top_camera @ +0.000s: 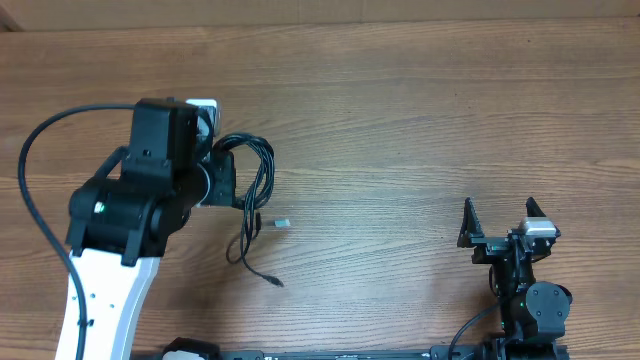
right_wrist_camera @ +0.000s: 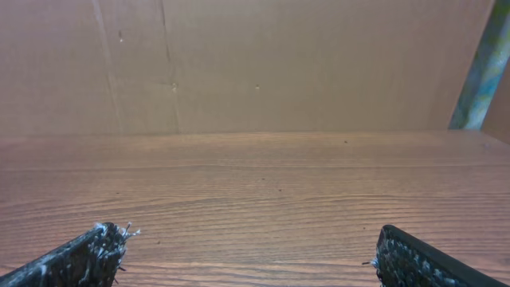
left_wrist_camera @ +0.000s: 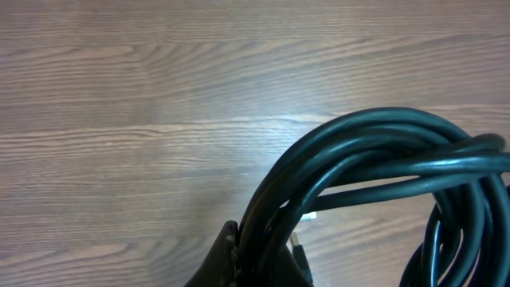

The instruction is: Untangle cables

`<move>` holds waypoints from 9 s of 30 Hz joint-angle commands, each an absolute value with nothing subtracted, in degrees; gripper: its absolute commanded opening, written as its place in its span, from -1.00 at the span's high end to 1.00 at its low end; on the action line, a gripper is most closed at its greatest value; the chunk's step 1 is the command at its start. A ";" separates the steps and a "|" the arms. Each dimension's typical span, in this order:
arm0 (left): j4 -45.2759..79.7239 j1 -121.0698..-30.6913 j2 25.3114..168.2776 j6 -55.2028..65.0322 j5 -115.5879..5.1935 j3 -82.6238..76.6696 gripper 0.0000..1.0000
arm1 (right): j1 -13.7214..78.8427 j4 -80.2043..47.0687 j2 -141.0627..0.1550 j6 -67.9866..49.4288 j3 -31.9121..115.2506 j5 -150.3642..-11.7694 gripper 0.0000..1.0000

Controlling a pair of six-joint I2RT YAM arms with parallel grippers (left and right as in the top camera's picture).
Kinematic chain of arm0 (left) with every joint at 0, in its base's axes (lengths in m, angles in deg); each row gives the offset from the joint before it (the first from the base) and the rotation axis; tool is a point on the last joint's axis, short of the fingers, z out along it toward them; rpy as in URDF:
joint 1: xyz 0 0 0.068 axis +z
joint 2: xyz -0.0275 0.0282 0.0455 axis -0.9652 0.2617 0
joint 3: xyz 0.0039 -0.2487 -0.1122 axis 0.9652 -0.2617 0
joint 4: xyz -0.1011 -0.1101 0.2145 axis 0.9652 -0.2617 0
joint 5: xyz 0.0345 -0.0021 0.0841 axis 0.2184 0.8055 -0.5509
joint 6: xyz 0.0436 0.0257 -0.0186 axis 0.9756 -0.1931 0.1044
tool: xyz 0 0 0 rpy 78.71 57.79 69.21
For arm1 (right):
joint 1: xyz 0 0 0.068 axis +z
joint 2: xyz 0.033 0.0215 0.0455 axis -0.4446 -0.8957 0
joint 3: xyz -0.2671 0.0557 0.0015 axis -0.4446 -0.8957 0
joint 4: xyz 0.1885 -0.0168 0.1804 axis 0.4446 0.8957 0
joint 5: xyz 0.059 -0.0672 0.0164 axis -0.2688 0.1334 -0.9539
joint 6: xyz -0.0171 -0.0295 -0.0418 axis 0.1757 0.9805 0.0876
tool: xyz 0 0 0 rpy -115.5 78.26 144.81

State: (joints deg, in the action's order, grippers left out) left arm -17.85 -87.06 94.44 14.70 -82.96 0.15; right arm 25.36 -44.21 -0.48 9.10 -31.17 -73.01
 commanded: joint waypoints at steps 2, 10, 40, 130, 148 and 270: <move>-18.17 -86.84 93.07 15.66 -76.11 1.39 0.92 | 25.58 -44.60 0.09 9.17 -31.76 -73.12 -1.00; -15.46 -86.84 93.64 7.88 -75.28 0.24 0.92 | 25.69 -45.98 0.09 -31.64 -31.76 -89.95 -1.00; -17.93 -91.24 100.87 -11.60 -75.28 -0.64 0.92 | 25.69 -45.87 -20.78 -41.28 -18.54 -126.28 -0.98; -9.08 -114.67 107.36 16.55 -60.31 -0.64 0.92 | 54.56 -74.32 -63.45 -68.29 -7.72 -92.38 0.92; -8.62 -113.68 107.34 23.35 -57.60 -0.64 0.92 | 54.56 -72.29 -63.95 -65.36 -7.72 -93.82 0.19; -10.55 -103.04 107.43 43.55 -38.32 -0.64 0.91 | 12.88 -61.08 -64.04 -41.08 -7.72 -113.47 -0.68</move>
